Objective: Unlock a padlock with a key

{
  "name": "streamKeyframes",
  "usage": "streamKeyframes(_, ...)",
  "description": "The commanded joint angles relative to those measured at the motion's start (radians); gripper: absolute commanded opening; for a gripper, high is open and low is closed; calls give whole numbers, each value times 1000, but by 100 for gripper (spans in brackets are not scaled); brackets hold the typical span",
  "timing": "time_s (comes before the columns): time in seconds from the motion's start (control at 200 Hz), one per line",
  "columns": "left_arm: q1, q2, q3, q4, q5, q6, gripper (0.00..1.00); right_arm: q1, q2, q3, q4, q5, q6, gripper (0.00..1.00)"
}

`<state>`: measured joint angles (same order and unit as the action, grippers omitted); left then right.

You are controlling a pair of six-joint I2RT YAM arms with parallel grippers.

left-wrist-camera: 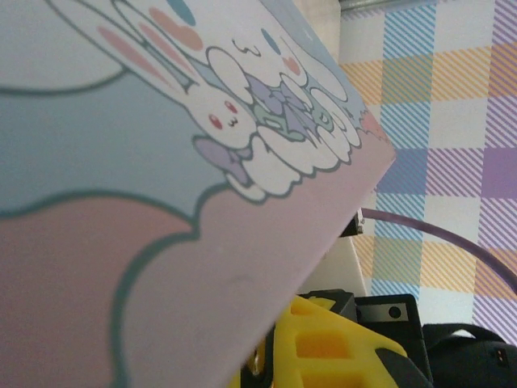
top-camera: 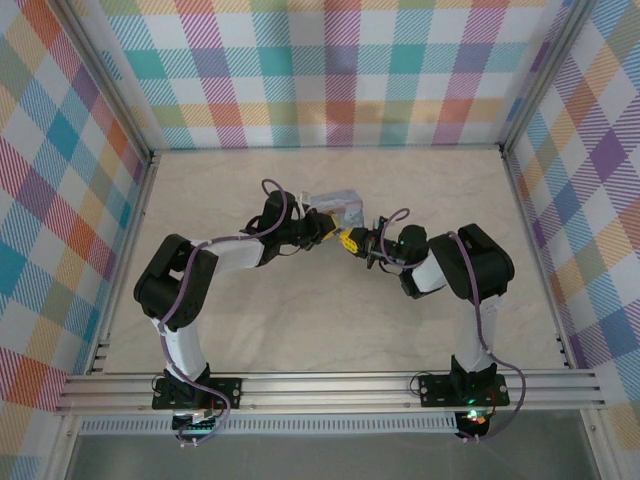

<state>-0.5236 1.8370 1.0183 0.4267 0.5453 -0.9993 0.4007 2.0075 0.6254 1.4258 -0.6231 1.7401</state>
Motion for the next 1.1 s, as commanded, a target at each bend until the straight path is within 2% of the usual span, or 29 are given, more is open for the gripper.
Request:
streamKeyframes(0.0,-89,-71,2,96,229,-7,6,38,4,70,-23,145,7,0)
streamKeyframes(0.59,-92,-81,-27,56,222,23,6,32,7,39,-71,139,-38,0)
streamKeyframes(0.945,-90,-48,-49,7,148,42,7,-11,-67,-132,-126,115,-149,23)
streamKeyframes(1.095,-90,-39,-52,12,130,36,7,-26,-157,-178,-279,98,-247,32)
